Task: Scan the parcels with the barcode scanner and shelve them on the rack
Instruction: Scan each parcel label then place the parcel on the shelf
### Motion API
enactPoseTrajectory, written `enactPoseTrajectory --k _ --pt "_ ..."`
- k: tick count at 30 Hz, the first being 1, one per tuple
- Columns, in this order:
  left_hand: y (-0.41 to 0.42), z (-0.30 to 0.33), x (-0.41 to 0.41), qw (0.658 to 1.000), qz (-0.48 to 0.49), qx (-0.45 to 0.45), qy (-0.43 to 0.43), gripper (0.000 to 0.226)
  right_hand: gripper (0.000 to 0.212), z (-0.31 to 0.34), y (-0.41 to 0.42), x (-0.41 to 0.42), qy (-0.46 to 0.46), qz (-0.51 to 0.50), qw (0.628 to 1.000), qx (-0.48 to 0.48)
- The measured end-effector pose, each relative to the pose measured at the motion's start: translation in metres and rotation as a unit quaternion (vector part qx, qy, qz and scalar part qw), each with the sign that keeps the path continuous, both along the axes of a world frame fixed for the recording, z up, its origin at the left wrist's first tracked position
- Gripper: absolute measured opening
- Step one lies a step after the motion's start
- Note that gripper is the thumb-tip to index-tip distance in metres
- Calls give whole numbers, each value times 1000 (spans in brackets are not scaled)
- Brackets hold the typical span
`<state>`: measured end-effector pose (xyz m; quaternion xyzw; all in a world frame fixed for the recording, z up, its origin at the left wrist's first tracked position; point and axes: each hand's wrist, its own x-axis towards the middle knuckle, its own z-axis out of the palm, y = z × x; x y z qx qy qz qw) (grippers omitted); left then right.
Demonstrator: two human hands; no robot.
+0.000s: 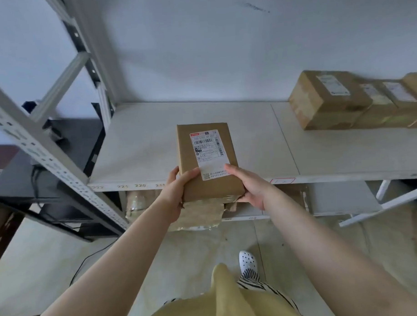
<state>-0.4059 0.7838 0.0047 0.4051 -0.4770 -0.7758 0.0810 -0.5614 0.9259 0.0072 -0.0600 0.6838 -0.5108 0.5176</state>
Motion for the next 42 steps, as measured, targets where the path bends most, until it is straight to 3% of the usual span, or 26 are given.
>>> enactPoseTrajectory --k 4,9,13,16,19,23,27,31,35,42 --pt "17 -6 -90 1000 8 23 -11 104 56 -1 24 -76 -33 -40 999 3" --pt "52 -13 -209 998 2 50 -43 99 92 4 61 -182 -78 -83 992 49" --pt "71 -13 -282 995 -21 76 -64 63 57 5 78 -248 -84 -103 990 53" --pt "77 -13 -319 989 -53 77 -119 58 45 5 77 -280 -72 -117 988 71" --pt "75 -13 -346 986 -66 65 -141 69 44 3 73 -301 -73 -136 986 70" --pt "75 -7 -367 991 -46 49 -119 55 36 0 65 -321 -80 -168 981 53" --pt "73 -17 -387 994 -28 44 -95 57 39 -6 56 -336 -58 -216 974 41" --pt "77 -32 -403 995 48 29 -86 69 54 -19 52 -331 -44 -294 954 25" --pt "78 -36 -421 989 96 -67 -92 75 73 -10 45 -330 -124 -319 940 6" --pt "80 -35 -444 990 78 -77 -89 75 58 -11 39 -361 -145 -343 928 -4"
